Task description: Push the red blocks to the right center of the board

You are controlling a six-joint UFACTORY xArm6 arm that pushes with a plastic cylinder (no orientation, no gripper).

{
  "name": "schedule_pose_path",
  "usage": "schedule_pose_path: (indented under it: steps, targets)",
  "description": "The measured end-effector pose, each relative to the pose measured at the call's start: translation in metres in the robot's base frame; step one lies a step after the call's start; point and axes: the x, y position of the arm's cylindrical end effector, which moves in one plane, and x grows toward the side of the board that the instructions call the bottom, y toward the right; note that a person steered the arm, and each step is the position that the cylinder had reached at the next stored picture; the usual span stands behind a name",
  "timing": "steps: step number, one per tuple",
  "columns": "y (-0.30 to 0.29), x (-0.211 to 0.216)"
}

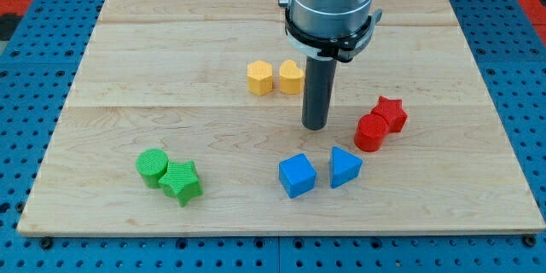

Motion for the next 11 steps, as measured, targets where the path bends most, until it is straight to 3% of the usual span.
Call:
schedule_pose_path:
  steps: [2,3,4,5,7,11]
  targets:
    - [-0.003,0.009]
    - [0.047,0.044]
    - [0.050,0.046]
    - [0.056,0.022]
    - [0.124,0.009]
    - [0.167,-0.064]
